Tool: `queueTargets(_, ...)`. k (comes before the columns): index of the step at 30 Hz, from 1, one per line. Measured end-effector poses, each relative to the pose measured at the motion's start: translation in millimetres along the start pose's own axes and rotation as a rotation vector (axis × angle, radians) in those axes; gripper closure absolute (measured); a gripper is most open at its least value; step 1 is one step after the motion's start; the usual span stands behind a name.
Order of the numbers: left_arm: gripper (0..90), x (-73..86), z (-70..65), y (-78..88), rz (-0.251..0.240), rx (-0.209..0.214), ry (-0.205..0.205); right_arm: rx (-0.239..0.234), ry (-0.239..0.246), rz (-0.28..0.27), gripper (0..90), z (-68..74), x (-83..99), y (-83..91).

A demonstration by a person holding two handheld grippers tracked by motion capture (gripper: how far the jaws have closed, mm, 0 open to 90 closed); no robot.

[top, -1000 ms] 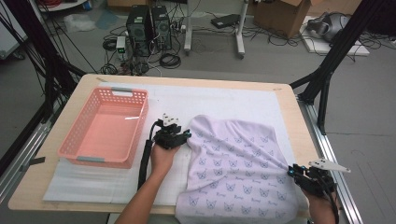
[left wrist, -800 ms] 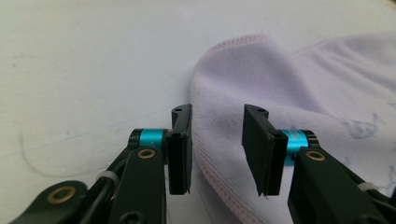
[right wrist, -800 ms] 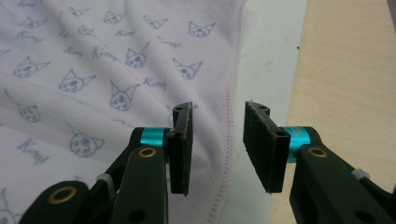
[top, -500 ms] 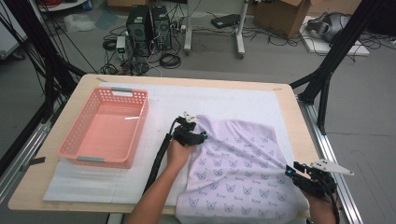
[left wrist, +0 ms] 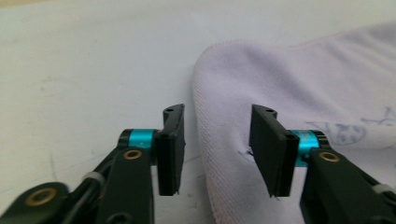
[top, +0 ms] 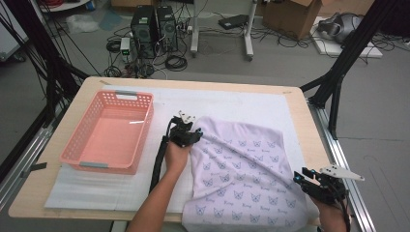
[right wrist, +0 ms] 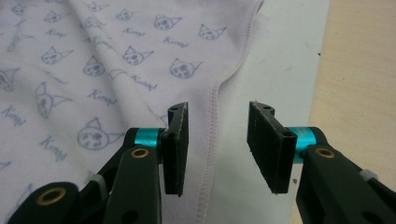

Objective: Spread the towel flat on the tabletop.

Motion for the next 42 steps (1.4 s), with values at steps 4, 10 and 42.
queueTargets(4, 46.9, 2.8, -1.9, 13.7, -0.008, 0.032, 0.001, -0.02, -0.008, -0.007, 56.1, 3.3, -3.8, -4.9)
queueTargets(10, 48.7, 23.8, -11.0, 26.9, 0.012, 0.089, 0.005, -0.042, 0.005, 0.019, 54.6, 15.7, -5.1, -18.5)
queueTargets(42, 59.5, 44.5, -0.7, 59.4, -0.001, 0.117, 0.034, -0.167, 0.142, 0.158, 83.3, 64.1, 10.3, -34.0)
Point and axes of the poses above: each handheld gripper's, and its own axes: y roughly backward along the jaws, x roughly out of its underside, z roughly to its left, the point moved 10 cm from there along -y, roughly forward along the jaws, and after that the axes turned 2 degrees about -y, right-handed, at the moved point
